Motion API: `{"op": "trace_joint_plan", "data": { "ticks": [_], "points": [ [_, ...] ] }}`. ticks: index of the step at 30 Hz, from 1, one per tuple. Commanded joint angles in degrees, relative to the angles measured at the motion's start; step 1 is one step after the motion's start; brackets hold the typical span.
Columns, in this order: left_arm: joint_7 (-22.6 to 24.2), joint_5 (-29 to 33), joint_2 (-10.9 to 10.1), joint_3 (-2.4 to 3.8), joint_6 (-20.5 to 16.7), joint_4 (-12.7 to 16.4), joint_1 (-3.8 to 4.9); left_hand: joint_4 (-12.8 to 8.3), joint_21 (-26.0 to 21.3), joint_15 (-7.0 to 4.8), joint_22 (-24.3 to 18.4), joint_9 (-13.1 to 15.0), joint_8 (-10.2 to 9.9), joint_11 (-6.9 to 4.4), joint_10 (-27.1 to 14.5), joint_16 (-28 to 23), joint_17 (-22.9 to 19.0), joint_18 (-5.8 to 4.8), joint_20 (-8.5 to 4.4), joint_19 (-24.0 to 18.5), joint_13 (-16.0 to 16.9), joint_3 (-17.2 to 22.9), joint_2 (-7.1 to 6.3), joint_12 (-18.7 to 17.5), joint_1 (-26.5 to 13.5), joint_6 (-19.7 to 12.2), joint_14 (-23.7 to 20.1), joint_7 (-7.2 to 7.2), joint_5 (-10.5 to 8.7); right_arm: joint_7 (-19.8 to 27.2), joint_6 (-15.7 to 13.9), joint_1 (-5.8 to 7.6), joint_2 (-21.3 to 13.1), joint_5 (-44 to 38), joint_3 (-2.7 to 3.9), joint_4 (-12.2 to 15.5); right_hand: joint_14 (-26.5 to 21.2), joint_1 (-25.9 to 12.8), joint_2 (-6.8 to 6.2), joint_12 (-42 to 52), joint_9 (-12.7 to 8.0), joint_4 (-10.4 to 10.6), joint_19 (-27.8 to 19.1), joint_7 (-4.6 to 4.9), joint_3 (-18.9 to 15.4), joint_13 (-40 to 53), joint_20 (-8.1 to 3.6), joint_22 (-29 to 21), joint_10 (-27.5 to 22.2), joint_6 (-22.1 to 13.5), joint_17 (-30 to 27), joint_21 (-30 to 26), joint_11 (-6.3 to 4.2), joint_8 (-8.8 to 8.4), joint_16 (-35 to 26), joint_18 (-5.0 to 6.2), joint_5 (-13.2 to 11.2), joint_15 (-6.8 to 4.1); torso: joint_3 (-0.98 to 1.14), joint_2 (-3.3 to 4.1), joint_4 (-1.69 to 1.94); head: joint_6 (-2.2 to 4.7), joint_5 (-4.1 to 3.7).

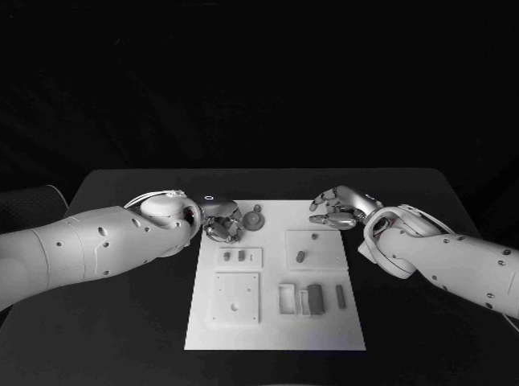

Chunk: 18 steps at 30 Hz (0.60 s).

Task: Assemble the parts on the task board

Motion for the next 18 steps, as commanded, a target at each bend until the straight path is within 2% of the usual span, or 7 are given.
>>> {"op": "trace_joint_plan", "data": {
  "ticks": [1, 18],
  "points": [
    [0.0, -0.2, 0.0, 0.01, 1.0, 0.0, 0.06, 0.2, 0.2, -0.1, 0.8, 0.1, 0.3, -0.05, 0.3, 0.2, -0.1, 5.8, 0.09, 0.4, -0.1, 0.1, 0.36, 0.2, -0.1, 3.1, 0.3, 2.64, -0.31, 0.2, 0.6, -0.01, 0.0, -0.2, 0.03, 0.0, 0.5, -0.3, -0.1, 0.0, 0.1, 0.2, 0.0, 0.41, -0.1, 0.1, -0.5, 1.0, 0.0, 0.0, 0.0, -0.2, 0.25, -0.28, -0.3, 0.72, 0.1, 0.07, 0.0, 0.0, 0.0, -0.01, -0.02],
    [0.0, -0.2, 0.4, 0.0, 0.9, -0.4, 0.05, 0.2, 0.2, -0.11, 0.8, 0.1, 0.3, -0.05, 0.3, 0.2, -0.1, 5.77, 0.09, 0.4, -0.1, 0.1, 0.3, 0.2, -0.1, 3.0, 0.3, 2.65, -0.32, 0.2, 0.6, -0.01, 0.1, -0.2, 0.03, 0.0, 0.5, -0.3, -0.09, 0.0, 0.1, 0.3, 0.0, 0.41, -0.1, 0.1, -0.5, 1.0, 0.0, 0.0, 0.0, -0.2, 0.25, -0.29, -0.3, 0.73, 0.1, 0.07, 0.05, 0.01, -0.05, -0.01, 0.01]
  ]
}}
